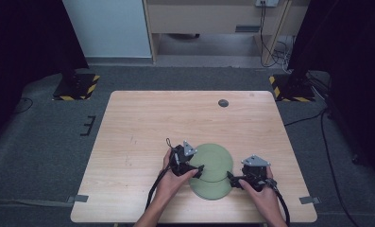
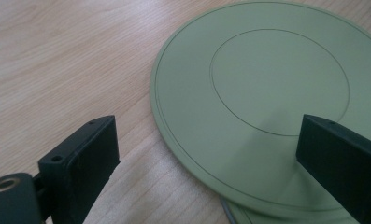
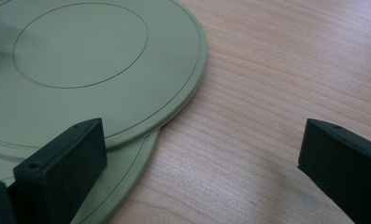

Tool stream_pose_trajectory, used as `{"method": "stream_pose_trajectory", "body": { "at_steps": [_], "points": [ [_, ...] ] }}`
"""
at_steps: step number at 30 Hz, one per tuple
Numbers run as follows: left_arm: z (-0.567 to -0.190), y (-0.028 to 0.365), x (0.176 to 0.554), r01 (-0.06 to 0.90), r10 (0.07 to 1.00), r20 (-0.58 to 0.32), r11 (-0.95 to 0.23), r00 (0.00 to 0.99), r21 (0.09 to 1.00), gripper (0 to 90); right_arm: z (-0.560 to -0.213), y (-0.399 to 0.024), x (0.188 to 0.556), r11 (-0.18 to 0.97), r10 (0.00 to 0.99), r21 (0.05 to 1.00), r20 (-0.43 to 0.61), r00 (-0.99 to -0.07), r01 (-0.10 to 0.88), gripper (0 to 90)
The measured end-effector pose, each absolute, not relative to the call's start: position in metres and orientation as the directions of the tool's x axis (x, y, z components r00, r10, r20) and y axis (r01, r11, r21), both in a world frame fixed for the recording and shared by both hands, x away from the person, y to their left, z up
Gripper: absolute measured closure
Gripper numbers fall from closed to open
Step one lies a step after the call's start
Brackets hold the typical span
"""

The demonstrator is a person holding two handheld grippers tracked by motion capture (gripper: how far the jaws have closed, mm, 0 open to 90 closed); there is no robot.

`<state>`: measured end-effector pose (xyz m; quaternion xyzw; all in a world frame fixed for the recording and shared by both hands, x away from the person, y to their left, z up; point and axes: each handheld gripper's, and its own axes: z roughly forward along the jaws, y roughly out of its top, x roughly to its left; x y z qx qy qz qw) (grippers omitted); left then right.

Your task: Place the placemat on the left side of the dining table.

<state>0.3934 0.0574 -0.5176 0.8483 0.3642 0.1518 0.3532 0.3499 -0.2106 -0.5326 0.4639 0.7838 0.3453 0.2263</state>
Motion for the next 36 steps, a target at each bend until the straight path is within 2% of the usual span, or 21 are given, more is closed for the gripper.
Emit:
{"method": "stream_pose_trajectory", "body": {
  "at_steps": [7,23,36],
  "points": [
    [-0.519,0.055,0.402,0.558,0.726,-0.077,-0.452,0.683,0.695,5.8,-0.533,-0.211,0.351,0.327,0.883,0.749,-0.026,-0.468,0.576,0.9],
    [-0.523,0.052,0.405,0.584,0.725,-0.103,-0.452,0.681,0.675,6.4,-0.533,-0.212,0.353,0.322,0.882,0.747,-0.013,-0.471,0.581,0.9],
    [-0.526,0.053,0.405,0.621,0.720,-0.179,-0.412,0.670,0.668,7.3,-0.522,-0.214,0.351,0.325,0.871,0.755,-0.004,-0.491,0.569,7.2]
  ]
}}
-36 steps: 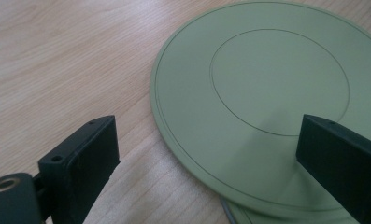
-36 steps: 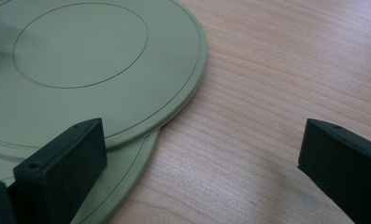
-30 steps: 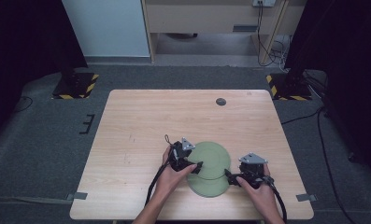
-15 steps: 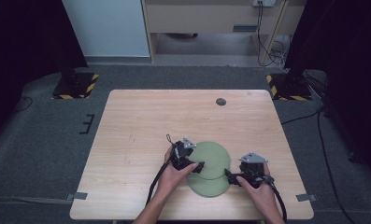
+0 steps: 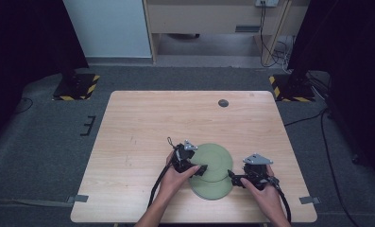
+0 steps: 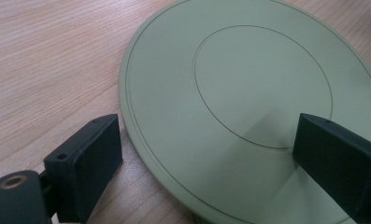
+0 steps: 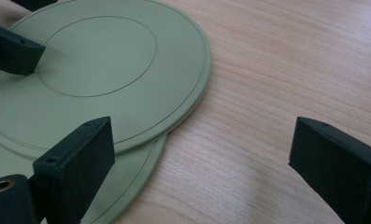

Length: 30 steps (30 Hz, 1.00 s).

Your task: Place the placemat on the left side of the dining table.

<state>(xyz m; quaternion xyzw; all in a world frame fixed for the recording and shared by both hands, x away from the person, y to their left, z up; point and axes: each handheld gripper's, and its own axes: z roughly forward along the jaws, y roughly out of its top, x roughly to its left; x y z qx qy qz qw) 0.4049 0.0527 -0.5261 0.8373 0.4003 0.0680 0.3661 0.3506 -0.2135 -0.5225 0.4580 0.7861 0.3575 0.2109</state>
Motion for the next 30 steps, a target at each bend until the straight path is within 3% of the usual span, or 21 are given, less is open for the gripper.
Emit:
{"method": "stream_pose_trajectory", "body": {
  "at_steps": [20,24,30],
  "points": [
    [-0.524,0.051,0.406,0.640,0.737,-0.191,-0.392,0.649,0.661,12.6,-0.528,-0.211,0.354,0.343,0.857,0.744,0.001,-0.515,0.573,11.3],
    [-0.519,0.056,0.406,0.633,0.759,-0.173,-0.369,0.628,0.680,27.7,-0.528,-0.211,0.354,0.341,0.857,0.744,0.004,-0.514,0.575,10.9],
    [-0.508,0.062,0.403,0.619,0.770,-0.199,-0.299,0.606,0.726,41.8,-0.529,-0.212,0.354,0.342,0.857,0.742,0.005,-0.515,0.577,10.2]
  ]
}}
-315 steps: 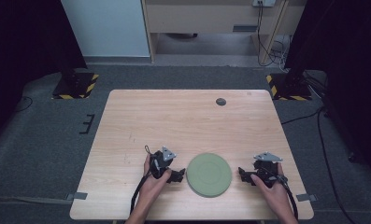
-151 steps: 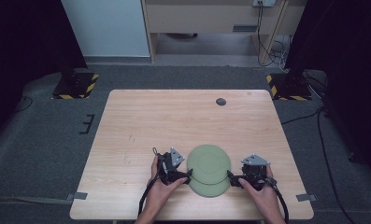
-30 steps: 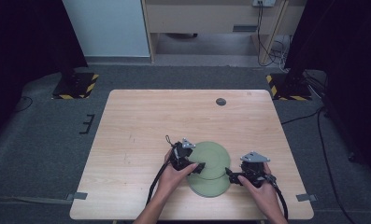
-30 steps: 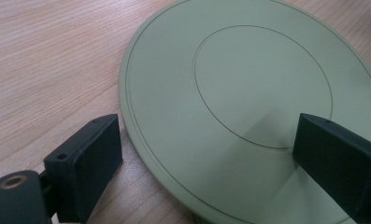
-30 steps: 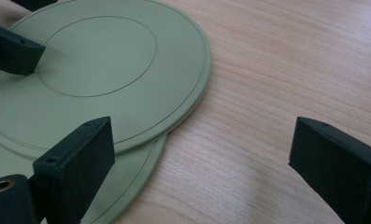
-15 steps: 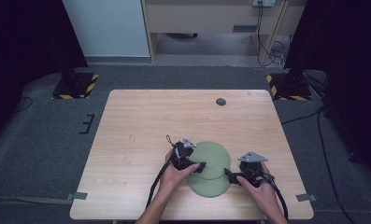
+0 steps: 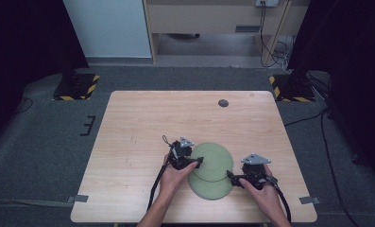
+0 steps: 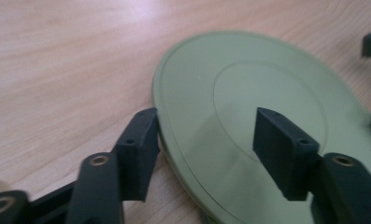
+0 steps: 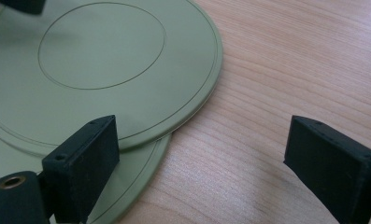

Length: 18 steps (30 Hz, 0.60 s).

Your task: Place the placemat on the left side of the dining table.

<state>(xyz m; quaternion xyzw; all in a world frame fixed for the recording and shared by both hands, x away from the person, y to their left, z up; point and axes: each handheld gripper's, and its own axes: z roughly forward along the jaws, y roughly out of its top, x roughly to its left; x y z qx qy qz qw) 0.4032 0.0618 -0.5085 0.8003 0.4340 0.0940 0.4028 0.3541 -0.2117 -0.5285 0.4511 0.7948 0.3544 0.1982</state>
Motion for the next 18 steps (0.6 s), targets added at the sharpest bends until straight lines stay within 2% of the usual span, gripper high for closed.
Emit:
{"method": "stream_pose_trajectory", "body": {
  "at_steps": [3,10,18],
  "points": [
    [-0.500,0.064,0.402,0.586,0.762,-0.189,-0.287,0.619,0.758,52.2,-0.529,-0.212,0.354,0.344,0.856,0.742,0.003,-0.516,0.575,9.8],
    [-0.492,0.064,0.401,0.568,0.745,-0.206,-0.269,0.635,0.777,68.9,-0.529,-0.212,0.355,0.346,0.856,0.742,0.001,-0.516,0.574,9.2],
    [-0.492,0.065,0.399,0.570,0.743,-0.211,-0.266,0.635,0.777,78.3,-0.529,-0.212,0.355,0.341,0.860,0.741,0.002,-0.511,0.578,7.5]
  ]
}}
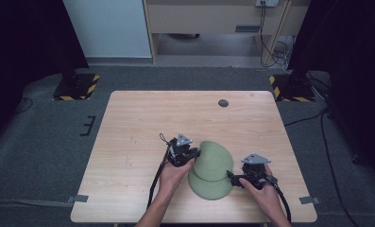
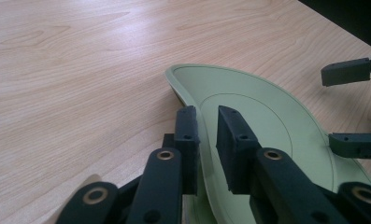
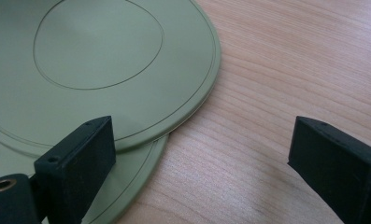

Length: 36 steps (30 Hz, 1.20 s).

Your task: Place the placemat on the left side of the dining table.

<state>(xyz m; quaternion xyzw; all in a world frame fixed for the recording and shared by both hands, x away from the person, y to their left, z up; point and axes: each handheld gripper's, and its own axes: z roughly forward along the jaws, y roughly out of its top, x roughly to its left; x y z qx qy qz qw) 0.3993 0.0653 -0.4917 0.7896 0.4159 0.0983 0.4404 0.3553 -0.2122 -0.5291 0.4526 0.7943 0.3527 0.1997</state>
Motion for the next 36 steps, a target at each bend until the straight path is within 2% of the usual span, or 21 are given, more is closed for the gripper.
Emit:
{"method": "stream_pose_trajectory", "body": {
  "at_steps": [6,10,22,30,36],
  "points": [
    [-0.493,0.066,0.398,0.572,0.747,-0.212,-0.261,0.630,0.778,80.0,-0.529,-0.212,0.355,0.342,0.861,0.741,-0.002,-0.508,0.577,6.5],
    [-0.497,0.066,0.399,0.591,0.734,-0.247,-0.251,0.632,0.766,79.1,-0.529,-0.212,0.355,0.342,0.862,0.741,-0.002,-0.507,0.577,6.3],
    [-0.499,0.060,0.397,0.571,0.765,-0.177,-0.285,0.619,0.770,82.9,-0.529,-0.214,0.356,0.338,0.863,0.744,-0.002,-0.505,0.576,6.6],
    [-0.495,0.059,0.396,0.572,0.762,-0.185,-0.279,0.621,0.771,85.3,-0.527,-0.244,0.361,0.257,0.916,0.747,0.014,-0.401,0.613,5.5],
    [-0.485,0.055,0.395,0.553,0.753,-0.172,-0.288,0.636,0.781,85.4,-0.535,-0.253,0.365,0.243,0.931,0.725,0.013,-0.365,0.644,5.4]
  ]
}}
